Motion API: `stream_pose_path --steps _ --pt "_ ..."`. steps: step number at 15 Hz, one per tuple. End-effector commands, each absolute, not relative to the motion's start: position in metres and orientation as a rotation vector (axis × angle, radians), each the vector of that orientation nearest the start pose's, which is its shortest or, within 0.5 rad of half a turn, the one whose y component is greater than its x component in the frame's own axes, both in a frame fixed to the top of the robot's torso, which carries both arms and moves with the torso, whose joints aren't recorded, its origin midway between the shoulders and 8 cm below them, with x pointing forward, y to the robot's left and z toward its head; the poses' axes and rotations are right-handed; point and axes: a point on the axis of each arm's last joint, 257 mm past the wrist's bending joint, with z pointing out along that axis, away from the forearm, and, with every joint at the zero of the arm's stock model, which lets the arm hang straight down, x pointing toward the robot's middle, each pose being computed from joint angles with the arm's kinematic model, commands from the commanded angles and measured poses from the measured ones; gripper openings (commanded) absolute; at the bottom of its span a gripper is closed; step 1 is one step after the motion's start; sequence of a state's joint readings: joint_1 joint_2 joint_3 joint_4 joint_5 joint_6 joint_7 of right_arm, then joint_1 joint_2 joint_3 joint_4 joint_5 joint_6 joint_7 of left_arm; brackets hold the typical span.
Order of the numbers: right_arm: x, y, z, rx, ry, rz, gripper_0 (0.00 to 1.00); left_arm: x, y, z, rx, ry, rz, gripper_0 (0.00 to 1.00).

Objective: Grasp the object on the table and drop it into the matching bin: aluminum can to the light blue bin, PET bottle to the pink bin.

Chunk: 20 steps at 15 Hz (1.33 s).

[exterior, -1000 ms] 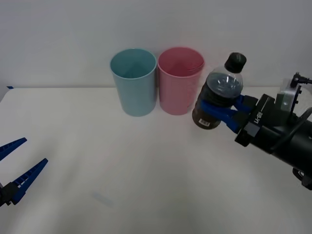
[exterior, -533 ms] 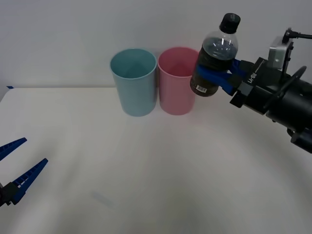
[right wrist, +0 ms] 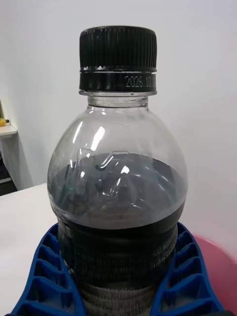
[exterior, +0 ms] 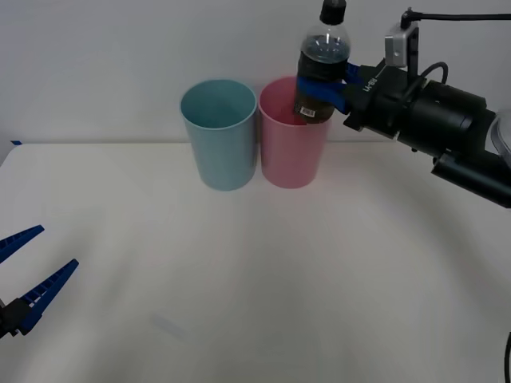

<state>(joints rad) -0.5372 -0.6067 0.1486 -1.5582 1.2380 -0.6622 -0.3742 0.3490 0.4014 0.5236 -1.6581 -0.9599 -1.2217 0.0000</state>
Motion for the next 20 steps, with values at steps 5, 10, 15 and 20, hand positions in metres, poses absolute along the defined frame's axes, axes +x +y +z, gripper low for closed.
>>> stream_pose_path --steps 5,10,15,20 --pt "0.623 -0.074 0.003 -0.731 1.346 0.582 0.00 0.342 0.330 -0.169 0.465 1.441 -0.567 1.00" --pt "0.650 -0.070 0.000 -0.693 1.366 0.533 0.02 0.342 0.330 -0.169 0.465 1.441 -0.567 1.00" --pt "0.651 -0.070 0.002 -0.694 1.356 0.513 1.00 0.342 0.330 -0.169 0.465 1.441 -0.567 1.00" --pt "0.647 -0.069 0.002 -0.699 1.339 0.518 1.00 0.342 0.330 -0.169 0.465 1.441 -0.567 1.00"
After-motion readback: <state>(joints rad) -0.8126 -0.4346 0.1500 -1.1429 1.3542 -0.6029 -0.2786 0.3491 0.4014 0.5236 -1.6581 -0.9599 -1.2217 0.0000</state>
